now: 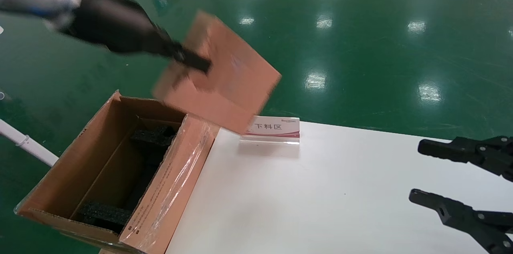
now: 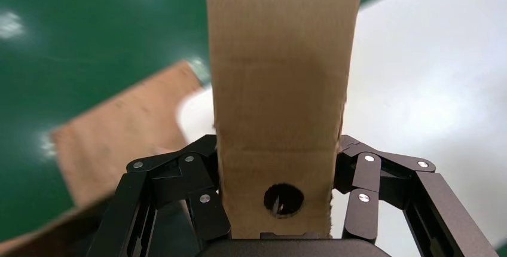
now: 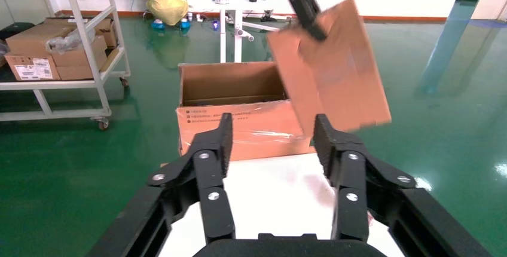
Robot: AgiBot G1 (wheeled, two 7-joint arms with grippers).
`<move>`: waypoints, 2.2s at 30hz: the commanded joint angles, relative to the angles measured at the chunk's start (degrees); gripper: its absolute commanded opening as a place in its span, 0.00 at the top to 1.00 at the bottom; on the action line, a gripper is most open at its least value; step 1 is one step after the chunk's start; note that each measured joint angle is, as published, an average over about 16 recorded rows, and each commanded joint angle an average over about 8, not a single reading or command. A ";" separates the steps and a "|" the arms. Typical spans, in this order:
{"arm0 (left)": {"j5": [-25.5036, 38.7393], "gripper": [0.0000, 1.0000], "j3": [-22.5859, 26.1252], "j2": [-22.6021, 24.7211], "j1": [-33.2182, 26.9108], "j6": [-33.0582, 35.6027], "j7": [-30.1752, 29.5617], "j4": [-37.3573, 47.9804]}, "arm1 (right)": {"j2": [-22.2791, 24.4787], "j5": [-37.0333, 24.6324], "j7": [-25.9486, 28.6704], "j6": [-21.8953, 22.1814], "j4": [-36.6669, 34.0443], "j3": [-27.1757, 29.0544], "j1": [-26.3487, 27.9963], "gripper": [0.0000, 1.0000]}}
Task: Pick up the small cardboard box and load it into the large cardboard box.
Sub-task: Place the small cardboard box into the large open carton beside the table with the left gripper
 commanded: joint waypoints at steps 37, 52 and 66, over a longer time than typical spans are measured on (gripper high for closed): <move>3.81 1.00 27.84 0.92 -9.44 8.16 7.18 21.26 | 0.05 0.09 -0.07 0.05 0.00 -0.13 0.03 0.00; 1.47 1.00 29.02 0.80 -2.55 4.73 4.14 24.21 | 0.07 0.12 -0.09 0.07 0.00 -0.18 0.04 0.00; 2.14 1.00 30.15 1.82 2.03 1.74 2.40 25.94 | 0.09 0.15 -0.11 0.09 0.00 -0.22 0.05 0.00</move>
